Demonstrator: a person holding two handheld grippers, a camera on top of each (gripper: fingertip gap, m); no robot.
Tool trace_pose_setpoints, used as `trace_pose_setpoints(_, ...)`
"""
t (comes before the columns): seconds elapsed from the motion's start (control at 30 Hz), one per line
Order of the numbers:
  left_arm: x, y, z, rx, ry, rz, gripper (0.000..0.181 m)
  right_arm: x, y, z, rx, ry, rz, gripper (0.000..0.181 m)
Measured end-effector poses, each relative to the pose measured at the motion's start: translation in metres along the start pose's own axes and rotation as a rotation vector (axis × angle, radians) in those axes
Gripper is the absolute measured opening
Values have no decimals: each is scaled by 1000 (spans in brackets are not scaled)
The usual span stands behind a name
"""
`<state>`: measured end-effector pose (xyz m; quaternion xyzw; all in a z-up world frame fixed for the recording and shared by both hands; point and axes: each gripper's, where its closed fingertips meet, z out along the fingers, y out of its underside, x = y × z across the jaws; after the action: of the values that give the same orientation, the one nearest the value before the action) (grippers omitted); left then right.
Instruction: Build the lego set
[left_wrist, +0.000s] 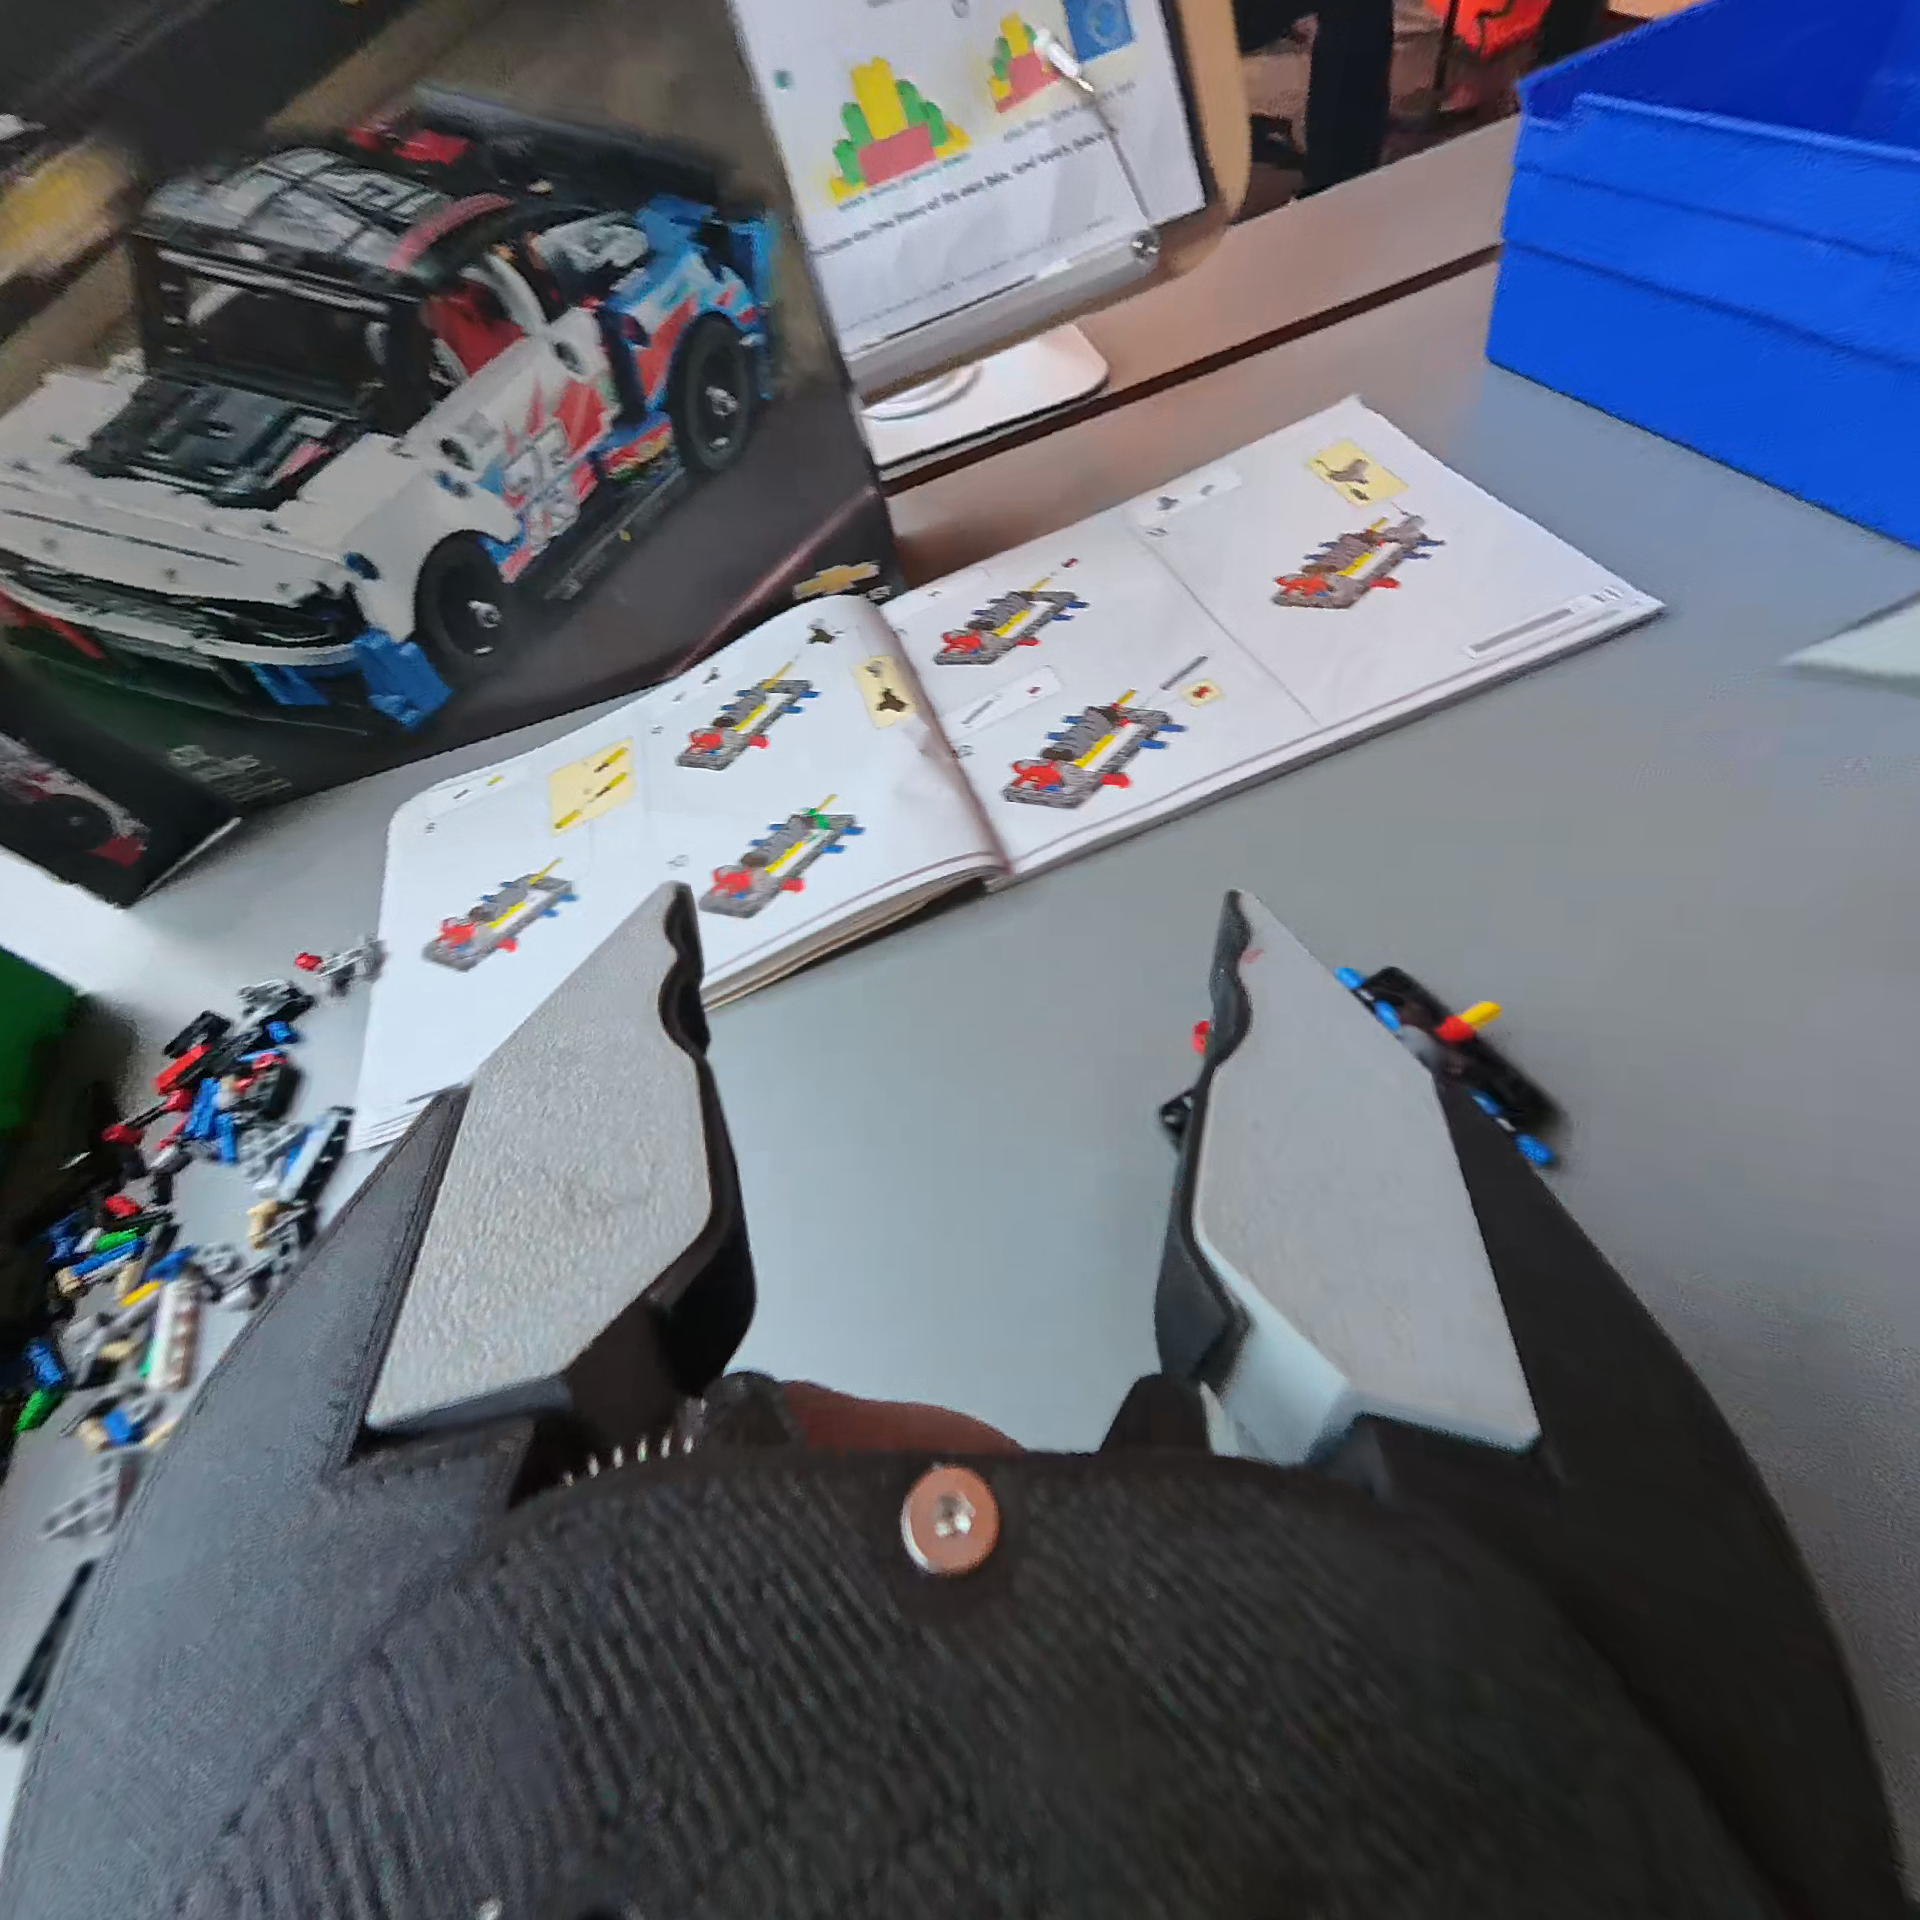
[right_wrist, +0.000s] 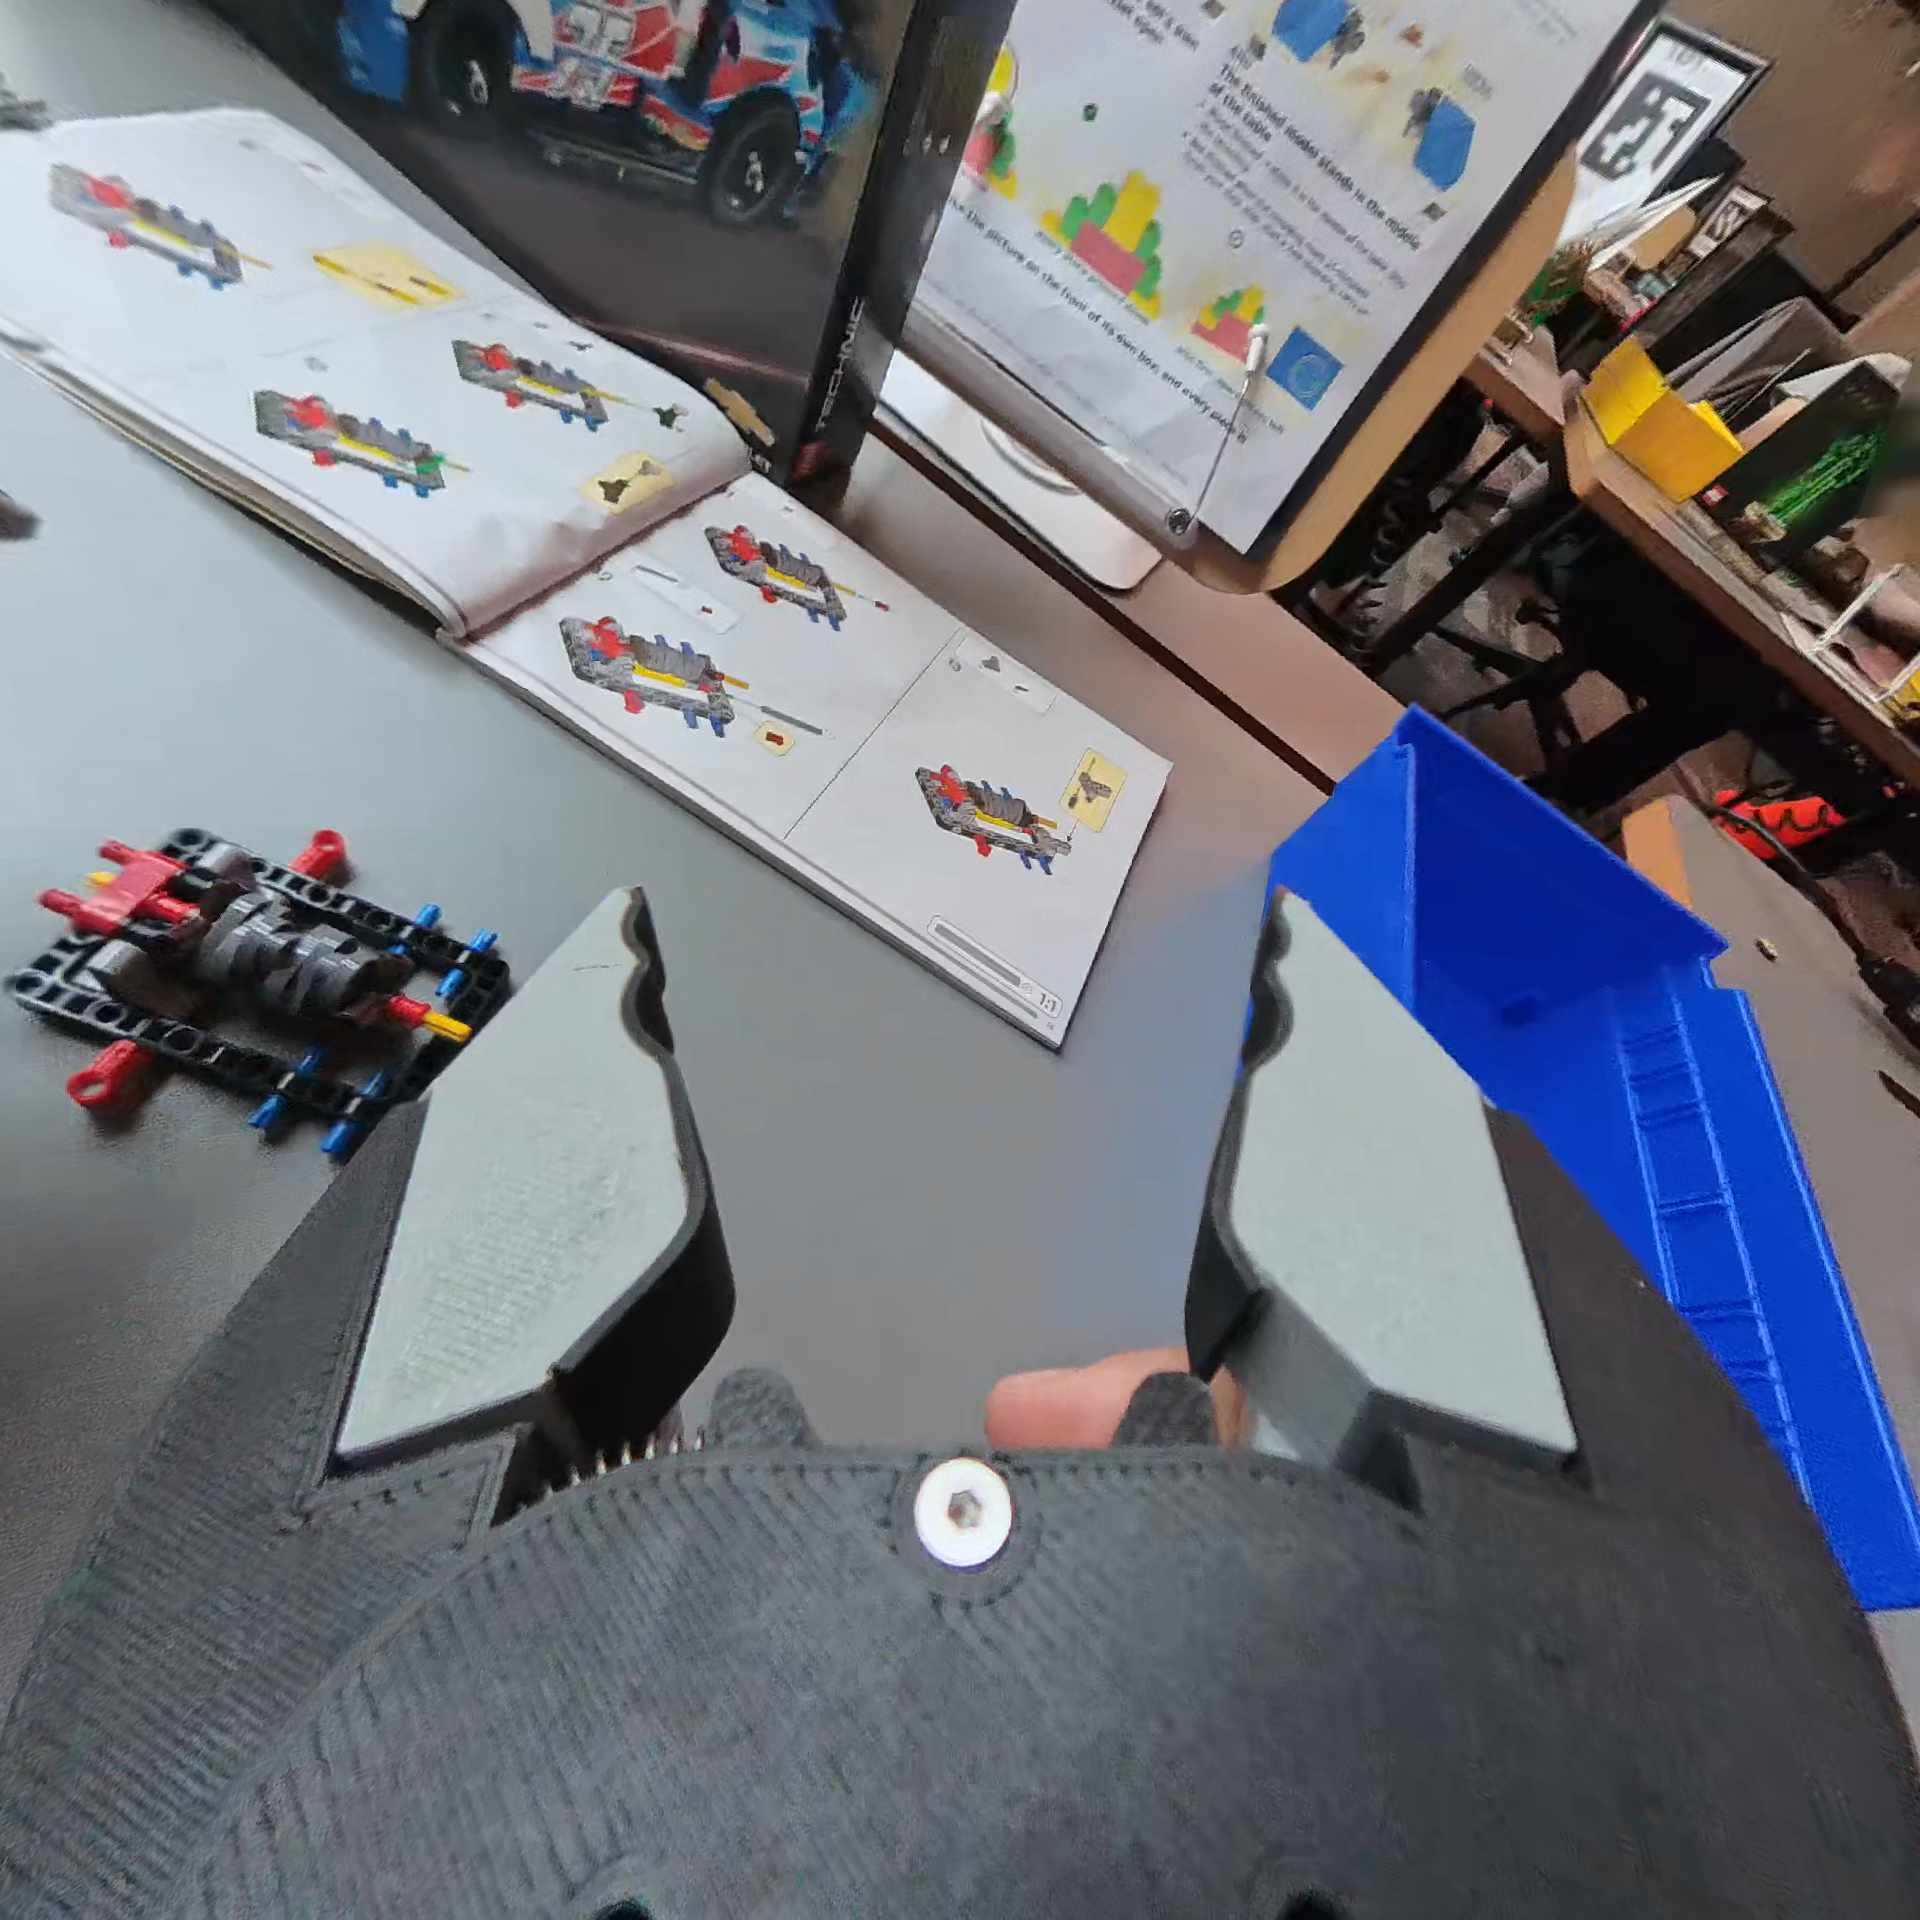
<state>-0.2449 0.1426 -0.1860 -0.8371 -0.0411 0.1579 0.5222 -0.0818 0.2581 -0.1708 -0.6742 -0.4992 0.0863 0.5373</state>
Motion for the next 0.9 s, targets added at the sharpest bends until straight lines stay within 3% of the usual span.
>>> trace_pose_setpoints(0.1,-17,-4,-8,12,-3,10,96,6,-16,-15,74,-31,12,104)
trace_pose_setpoints(0.2,-5,-12,-16,57,64,66,101,-21,-32,-21,129,-128,-54,111)
trace_pose_setpoints(0.4,-54,19,-27,-27,-168,-98,113,-93,-58,1,120,-254,-39,116)
trace_pose_setpoints(0.5,-92,41,-50,-77,-291,-137,113,-134,-89,7,161,-320,3,116)
trace_pose_setpoints(0.63,-125,44,-86,-41,-372,-221,109,-169,-118,8,198,-358,10,118)
trace_pose_setpoints(0.73,-119,37,-94,-1,-332,-218,111,-163,-126,6,224,-333,10,118)
trace_pose_setpoints(0.9,-66,20,-74,19,-134,-160,105,-117,-113,-2,228,-270,51,112)
